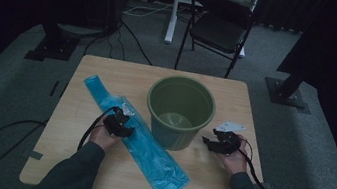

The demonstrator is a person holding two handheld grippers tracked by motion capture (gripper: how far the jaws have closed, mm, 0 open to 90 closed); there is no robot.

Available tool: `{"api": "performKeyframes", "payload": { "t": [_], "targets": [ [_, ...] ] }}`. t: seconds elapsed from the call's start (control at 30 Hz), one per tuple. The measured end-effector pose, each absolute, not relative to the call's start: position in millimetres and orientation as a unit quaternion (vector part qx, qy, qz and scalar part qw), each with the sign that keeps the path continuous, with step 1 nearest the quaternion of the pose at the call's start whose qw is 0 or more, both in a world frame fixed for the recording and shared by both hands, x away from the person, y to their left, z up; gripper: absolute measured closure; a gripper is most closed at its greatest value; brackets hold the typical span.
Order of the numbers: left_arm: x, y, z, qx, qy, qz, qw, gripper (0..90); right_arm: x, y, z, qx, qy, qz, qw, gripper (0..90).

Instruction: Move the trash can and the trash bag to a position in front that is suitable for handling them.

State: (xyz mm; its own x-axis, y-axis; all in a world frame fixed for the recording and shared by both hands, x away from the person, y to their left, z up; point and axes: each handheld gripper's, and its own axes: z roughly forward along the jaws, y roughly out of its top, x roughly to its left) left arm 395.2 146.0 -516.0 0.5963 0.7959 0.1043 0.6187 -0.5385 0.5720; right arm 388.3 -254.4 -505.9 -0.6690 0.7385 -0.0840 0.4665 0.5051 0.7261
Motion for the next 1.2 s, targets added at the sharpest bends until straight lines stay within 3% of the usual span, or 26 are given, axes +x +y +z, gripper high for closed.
{"api": "performKeyframes", "payload": {
  "t": [0.47,0.7,0.93,1.2],
  "targets": [
    [413.8,173.5,-521.2,0.841,0.45,0.2,0.224,49.7,389.5,-253.3,-506.3,0.356,0.846,0.346,0.195,39.5],
    [444.9,194.9,-520.0,0.822,0.485,0.219,0.203,49.3,392.4,-249.1,-506.3,0.353,0.849,0.342,0.192,39.3],
    [470.4,190.6,-518.4,0.814,0.501,0.224,0.188,49.4,398.1,-244.8,-498.6,0.351,0.847,0.351,0.192,39.2],
    [456.5,161.7,-499.4,0.804,0.48,0.19,0.296,49.3,415.0,-241.9,-488.4,0.367,0.836,0.357,0.197,40.0]
  ]
}}
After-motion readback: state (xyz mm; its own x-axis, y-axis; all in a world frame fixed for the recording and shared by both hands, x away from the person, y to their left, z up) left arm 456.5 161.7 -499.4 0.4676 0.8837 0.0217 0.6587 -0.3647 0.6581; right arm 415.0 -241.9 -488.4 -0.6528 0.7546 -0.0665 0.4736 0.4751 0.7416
